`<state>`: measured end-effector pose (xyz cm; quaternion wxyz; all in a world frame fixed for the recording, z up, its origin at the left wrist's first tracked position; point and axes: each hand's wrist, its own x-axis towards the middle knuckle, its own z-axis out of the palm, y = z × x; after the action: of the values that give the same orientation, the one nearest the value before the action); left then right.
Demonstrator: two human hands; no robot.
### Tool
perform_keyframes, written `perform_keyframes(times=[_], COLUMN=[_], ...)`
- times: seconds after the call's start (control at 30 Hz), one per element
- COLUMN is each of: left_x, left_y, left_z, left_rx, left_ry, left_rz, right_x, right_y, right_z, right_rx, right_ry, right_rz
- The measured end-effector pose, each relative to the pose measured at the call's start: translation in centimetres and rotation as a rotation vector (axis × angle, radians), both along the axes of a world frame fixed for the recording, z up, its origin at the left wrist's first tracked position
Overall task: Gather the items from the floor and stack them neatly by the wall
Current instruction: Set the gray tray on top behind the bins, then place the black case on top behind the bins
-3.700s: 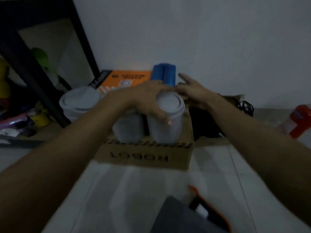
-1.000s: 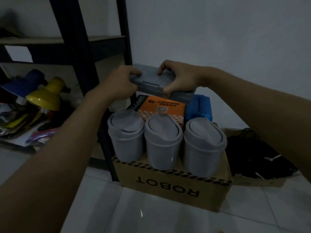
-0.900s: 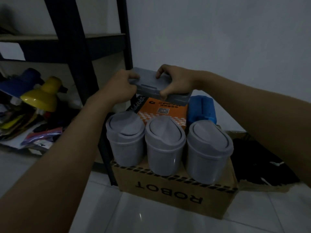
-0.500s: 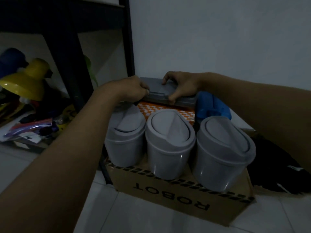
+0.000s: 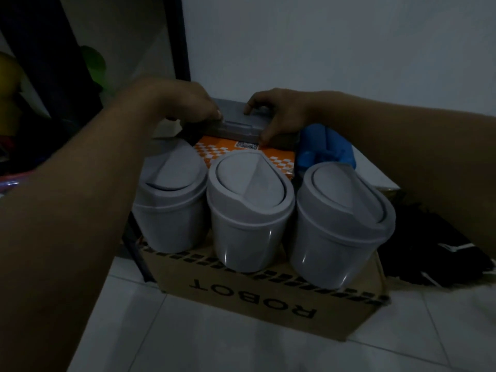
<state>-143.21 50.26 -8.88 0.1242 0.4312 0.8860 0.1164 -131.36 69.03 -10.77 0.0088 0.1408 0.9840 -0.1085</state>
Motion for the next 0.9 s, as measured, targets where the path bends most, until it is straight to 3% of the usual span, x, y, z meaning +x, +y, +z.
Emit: perform_keyframes(times=[0.27, 0.43, 0.67, 0.9], left_x=[1.5, 4.8, 11.9, 18.4], left_y=[-0.5, -4.0, -6.7, -10.9], left_z=[0.7, 2.8, 6.5, 3.2], left_rx=[0.022, 0.140, 0.322, 0.317], left_ry=[0.031, 0.165, 0.287, 0.324], left_rz=[-0.058, -0.187, -0.392, -0.584], right_x=[0.4, 4.0, 12.8, 25.2], right_y=[-1.1, -3.8, -10.3, -15.6], right_z=[1.3, 3.4, 4.4, 0.7], right_rx=[0.106, 0.020, -0.014, -0.130], right_ry=[-0.069, 0.168, 0.285, 0.451], right_rz=[-0.023, 0.017, 0.092, 0.056])
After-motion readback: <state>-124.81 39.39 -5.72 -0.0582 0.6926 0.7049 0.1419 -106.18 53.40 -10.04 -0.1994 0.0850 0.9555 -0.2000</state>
